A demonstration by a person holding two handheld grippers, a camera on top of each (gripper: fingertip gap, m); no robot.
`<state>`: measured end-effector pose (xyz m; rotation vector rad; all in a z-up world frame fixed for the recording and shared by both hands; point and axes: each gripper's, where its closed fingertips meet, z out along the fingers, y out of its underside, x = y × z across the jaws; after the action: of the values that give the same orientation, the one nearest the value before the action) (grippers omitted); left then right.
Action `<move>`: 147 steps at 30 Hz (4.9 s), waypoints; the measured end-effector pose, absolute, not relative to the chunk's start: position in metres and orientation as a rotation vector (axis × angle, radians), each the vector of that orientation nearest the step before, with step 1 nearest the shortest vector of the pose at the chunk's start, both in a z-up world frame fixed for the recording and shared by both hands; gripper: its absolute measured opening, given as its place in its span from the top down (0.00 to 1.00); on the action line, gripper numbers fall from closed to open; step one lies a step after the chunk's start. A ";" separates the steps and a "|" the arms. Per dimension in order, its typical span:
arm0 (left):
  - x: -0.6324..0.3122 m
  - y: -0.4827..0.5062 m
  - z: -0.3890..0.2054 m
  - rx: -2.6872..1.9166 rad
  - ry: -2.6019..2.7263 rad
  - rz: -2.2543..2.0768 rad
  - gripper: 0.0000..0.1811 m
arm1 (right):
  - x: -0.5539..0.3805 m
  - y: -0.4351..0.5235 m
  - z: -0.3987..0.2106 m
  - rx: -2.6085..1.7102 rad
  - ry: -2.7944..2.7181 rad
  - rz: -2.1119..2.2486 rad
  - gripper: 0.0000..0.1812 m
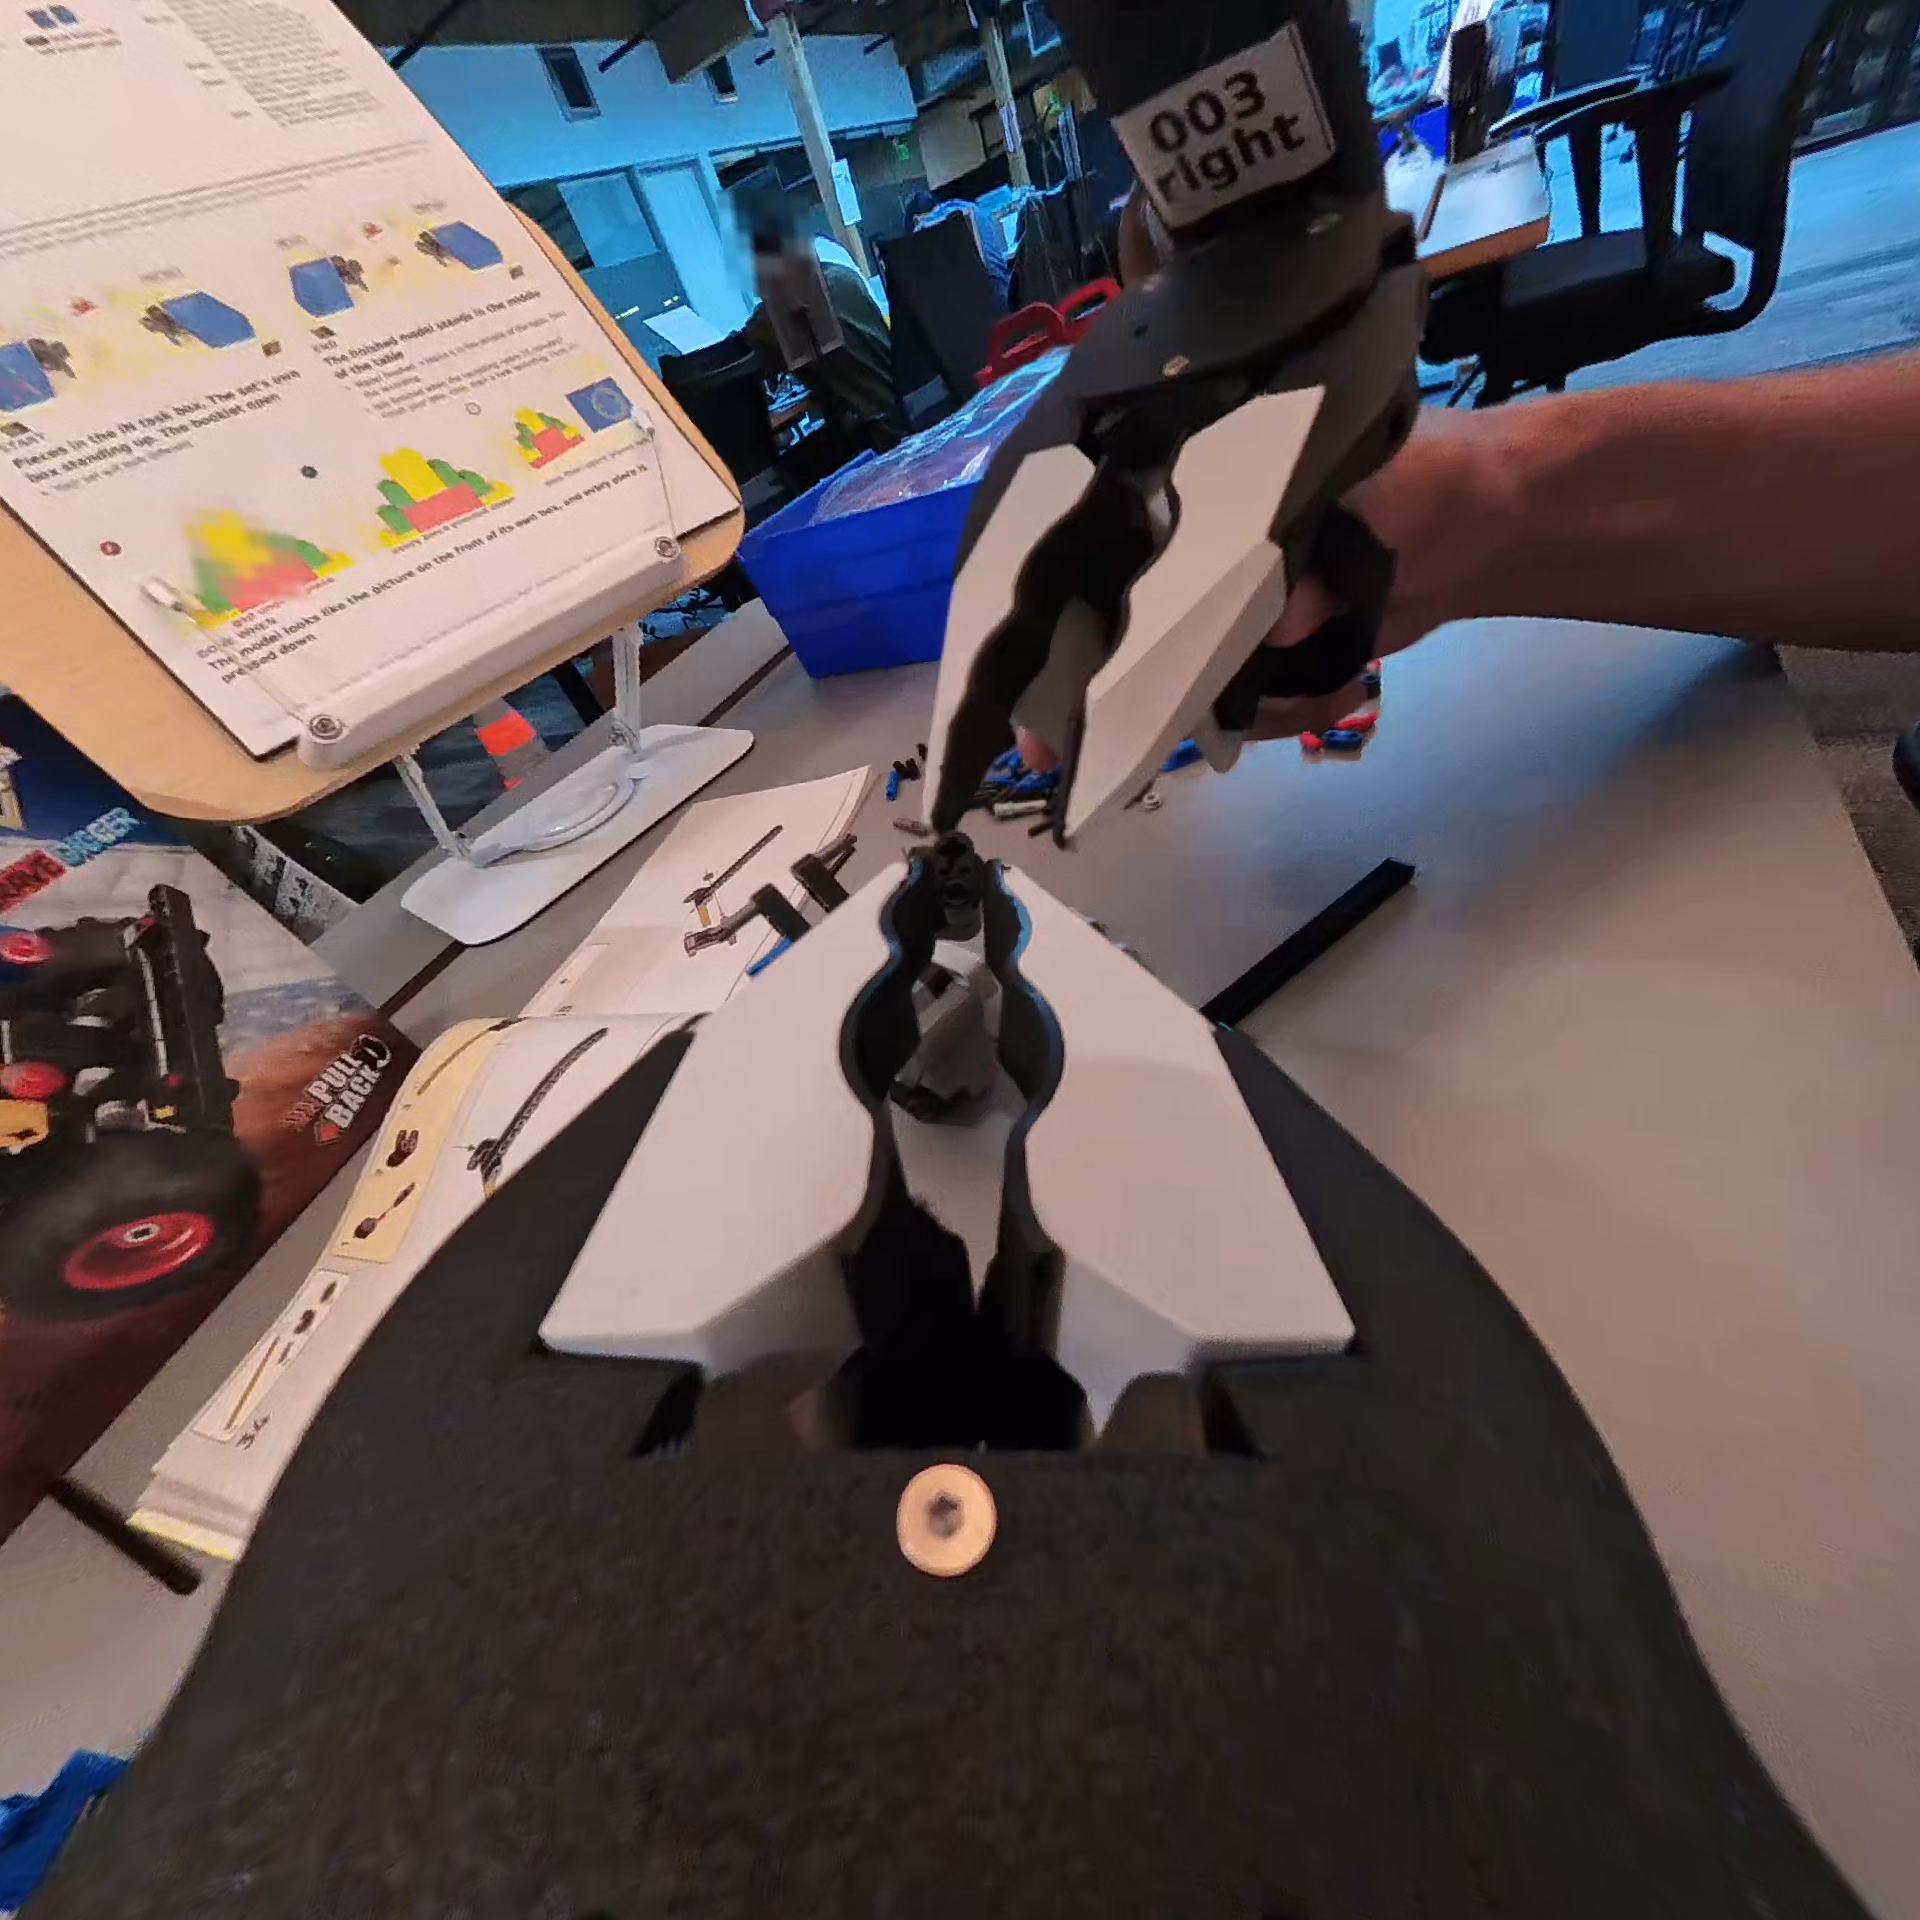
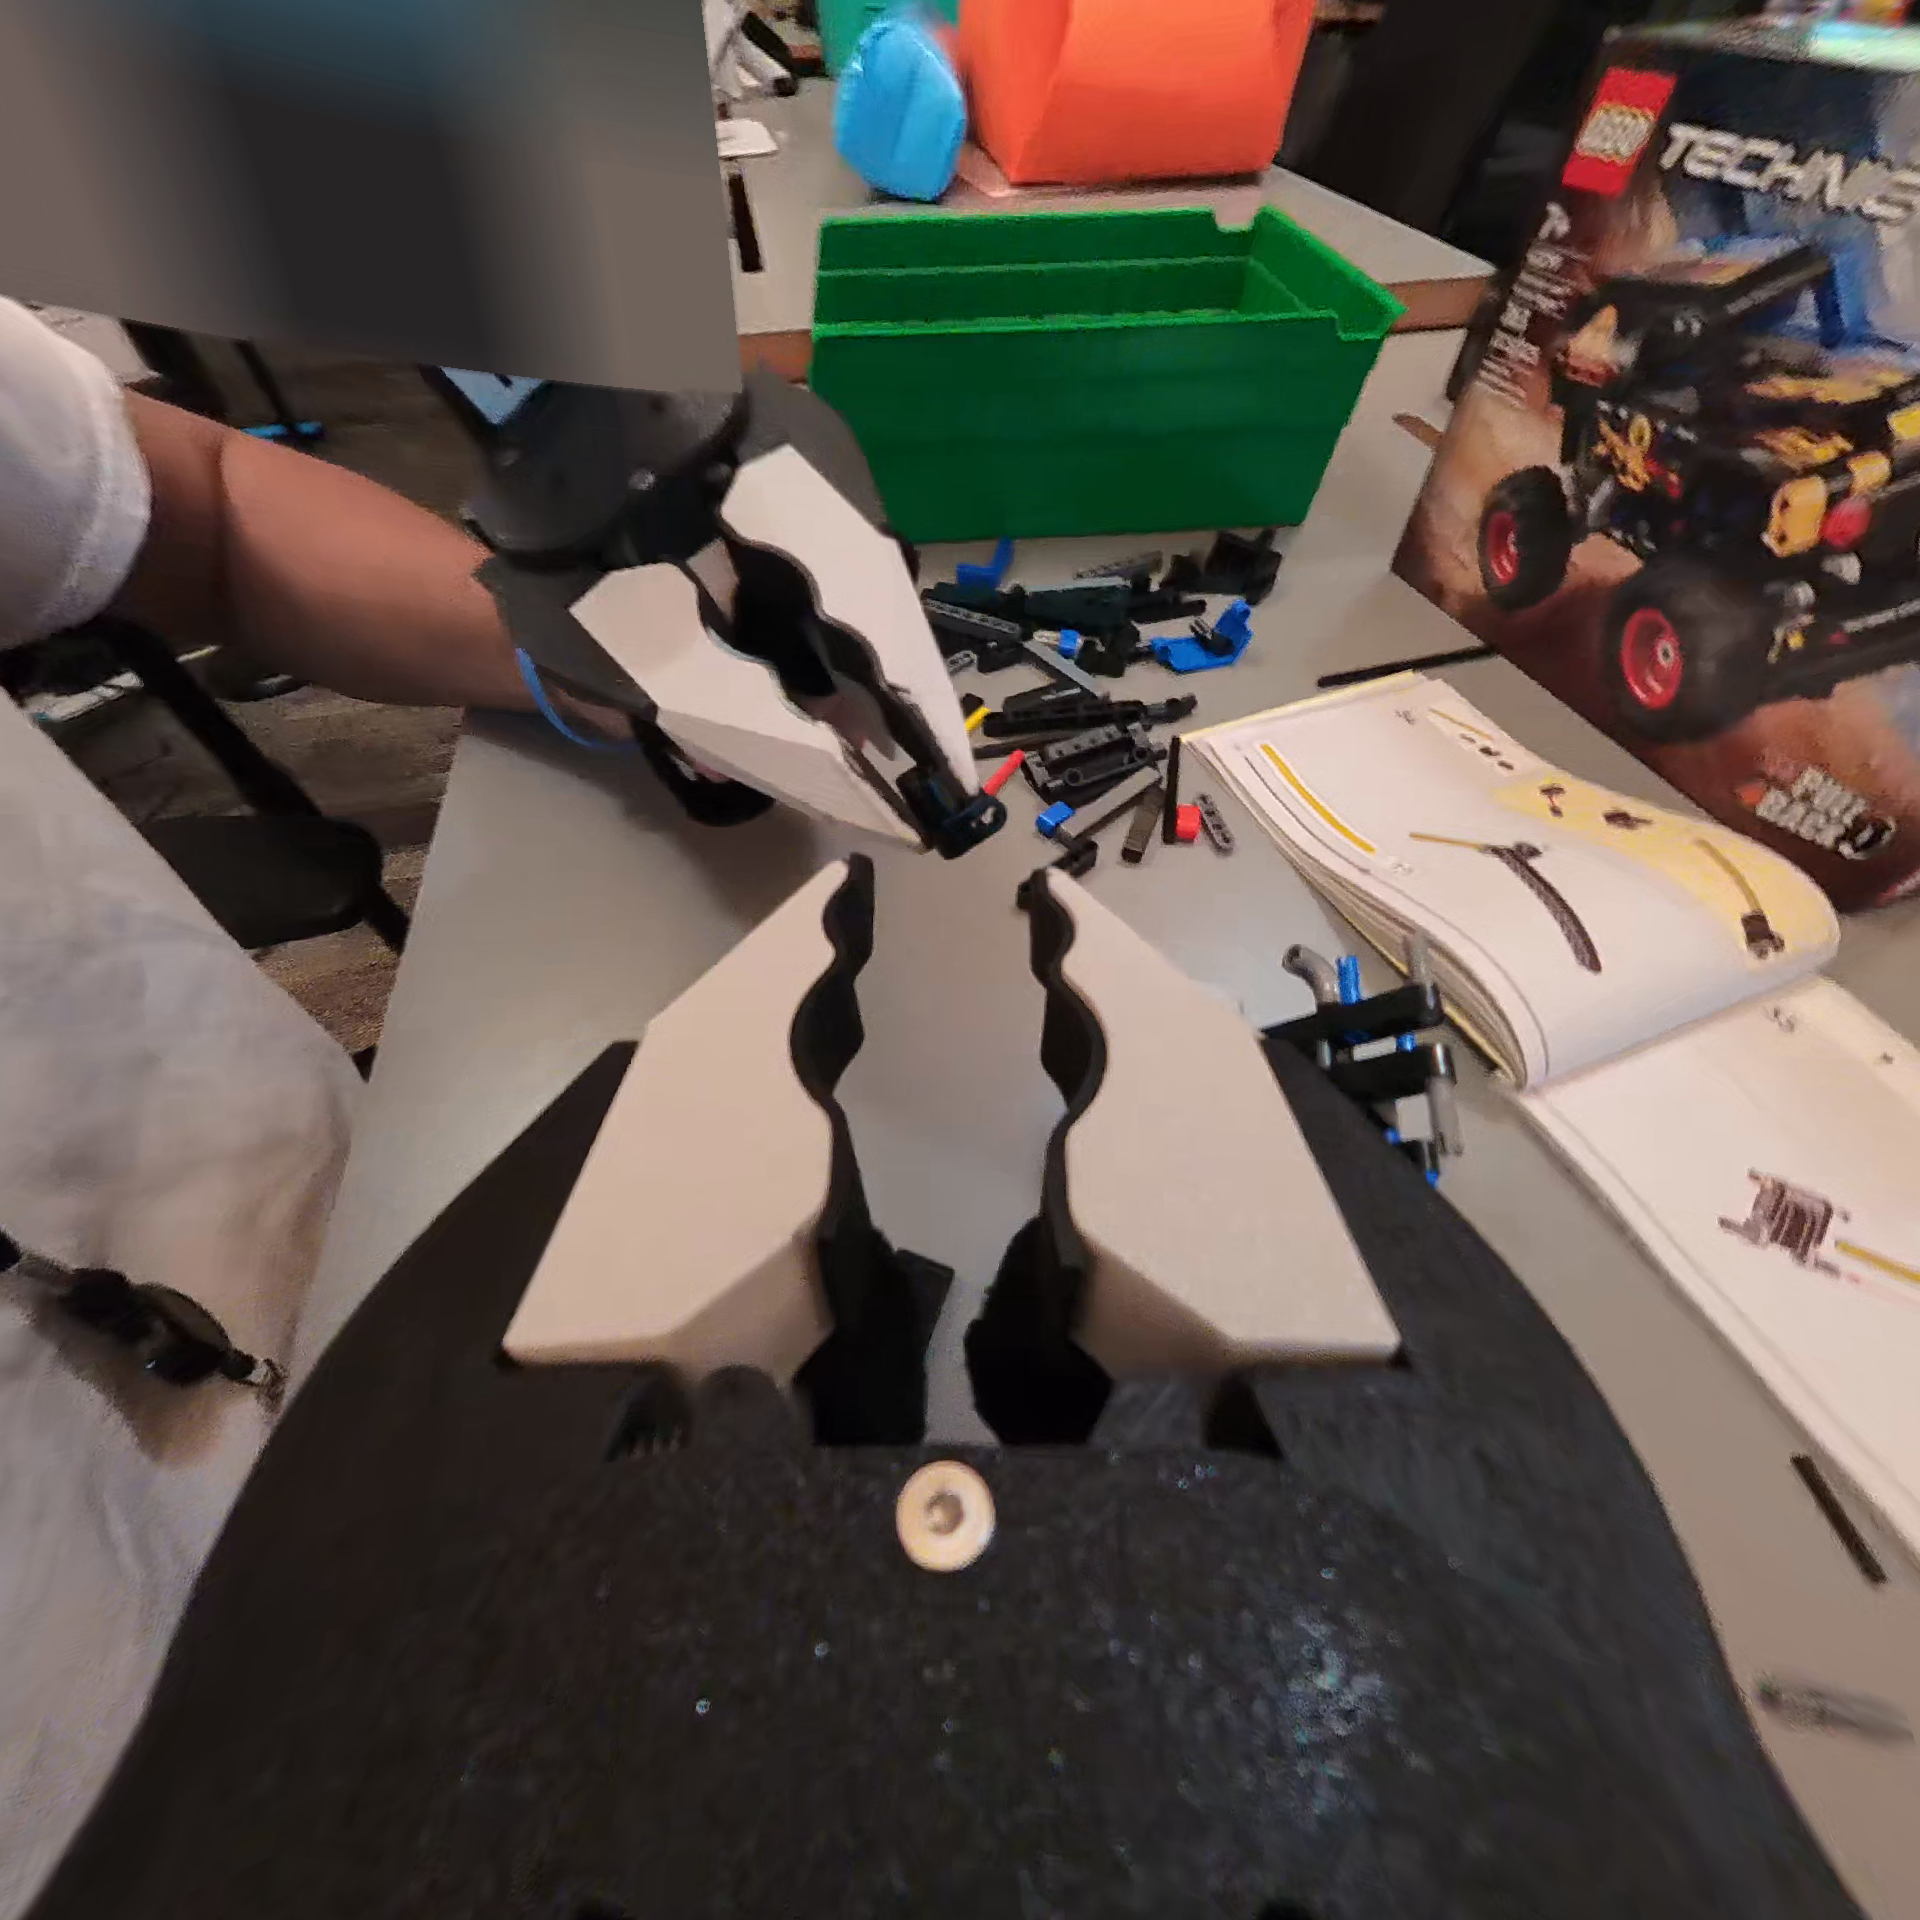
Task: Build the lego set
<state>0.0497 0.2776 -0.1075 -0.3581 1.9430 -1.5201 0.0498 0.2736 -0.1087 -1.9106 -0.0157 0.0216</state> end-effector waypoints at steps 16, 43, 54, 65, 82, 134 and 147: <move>0.052 0.279 -0.113 -0.155 1.818 -1.156 0.97 | 0.041 0.293 -0.114 -1.757 0.336 0.658 0.89; 0.046 0.277 -0.114 -0.115 1.851 -1.231 0.92 | 0.026 0.290 -0.109 -1.619 0.266 0.849 0.92; 0.054 0.282 -0.107 -0.194 1.756 -1.122 0.92 | 0.034 0.293 -0.101 -1.515 0.310 0.818 0.92; 0.050 0.278 -0.111 -0.154 1.775 -1.120 0.93 | 0.029 0.289 -0.103 -1.518 0.280 0.885 0.88; 0.056 0.282 -0.110 -0.211 1.764 -1.121 0.92 | 0.037 0.287 -0.116 -1.628 0.268 0.750 0.81; 0.057 0.294 -0.096 0.134 1.342 -0.441 0.93 | 0.040 0.291 -0.104 -1.403 0.482 1.037 0.94; 0.052 0.293 -0.094 0.181 1.289 -0.392 0.92 | 0.035 0.289 -0.099 -1.357 0.490 1.138 0.97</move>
<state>0.0522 0.2928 -0.0938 0.1814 1.2887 -0.3925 0.0346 0.2895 -0.0993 -1.3570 0.4896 1.1383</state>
